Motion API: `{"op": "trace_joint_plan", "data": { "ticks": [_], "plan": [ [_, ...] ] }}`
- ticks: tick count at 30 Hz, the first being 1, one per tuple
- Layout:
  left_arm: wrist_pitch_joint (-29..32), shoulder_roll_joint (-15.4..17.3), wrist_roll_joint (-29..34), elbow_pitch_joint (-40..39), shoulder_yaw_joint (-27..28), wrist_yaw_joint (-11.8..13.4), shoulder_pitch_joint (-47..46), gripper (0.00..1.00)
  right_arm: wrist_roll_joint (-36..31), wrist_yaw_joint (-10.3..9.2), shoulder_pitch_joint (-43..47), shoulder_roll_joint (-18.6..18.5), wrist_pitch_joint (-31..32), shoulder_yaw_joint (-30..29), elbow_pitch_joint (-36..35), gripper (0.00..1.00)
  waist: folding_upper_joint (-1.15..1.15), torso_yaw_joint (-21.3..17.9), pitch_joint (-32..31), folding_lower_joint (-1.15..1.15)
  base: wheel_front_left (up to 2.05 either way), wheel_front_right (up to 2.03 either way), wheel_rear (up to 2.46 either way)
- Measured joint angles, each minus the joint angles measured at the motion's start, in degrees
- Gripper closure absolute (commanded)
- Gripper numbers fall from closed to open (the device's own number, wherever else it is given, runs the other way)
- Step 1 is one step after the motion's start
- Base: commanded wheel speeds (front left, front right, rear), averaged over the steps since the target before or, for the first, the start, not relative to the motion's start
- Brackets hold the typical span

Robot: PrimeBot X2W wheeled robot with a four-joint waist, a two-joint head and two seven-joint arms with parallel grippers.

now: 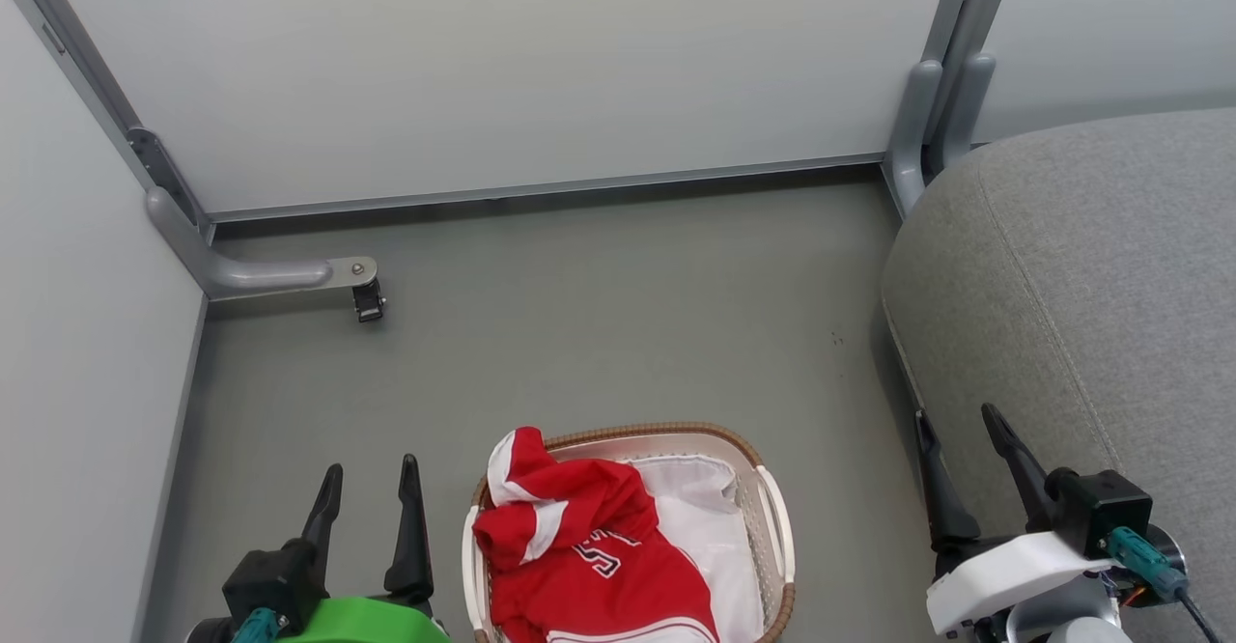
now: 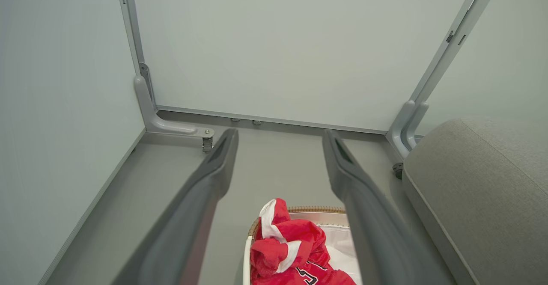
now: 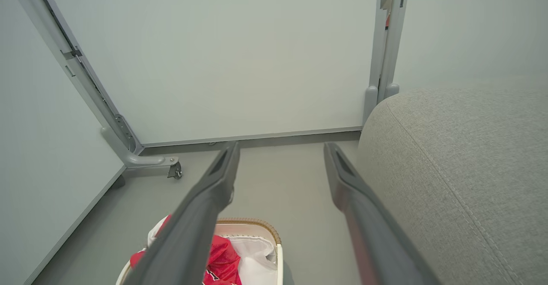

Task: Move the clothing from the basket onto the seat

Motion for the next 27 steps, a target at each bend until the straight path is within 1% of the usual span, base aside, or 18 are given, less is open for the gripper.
{"op": "trace_joint_plan", "data": {
  "ticks": [20, 27],
  "plan": [
    [-2.1, 0.05, 6.76, 0.68, -0.86, 1.29, 0.85, 0.0, -8.64, 0.01, 0.68, -0.09, -2.25, 0.82, 0.36, 0.0, 0.0, 0.14, 0.0, 0.0, 0.0, 0.0, 0.0],
    [-2.33, 0.05, 6.87, 0.93, -0.89, 1.3, 0.97, 0.0, -8.88, 0.01, 0.72, -0.1, -2.26, 0.81, 0.4, 0.0, 0.0, 0.16, 0.08, 0.0, 0.0, 0.0, 0.0]
  ]
}}
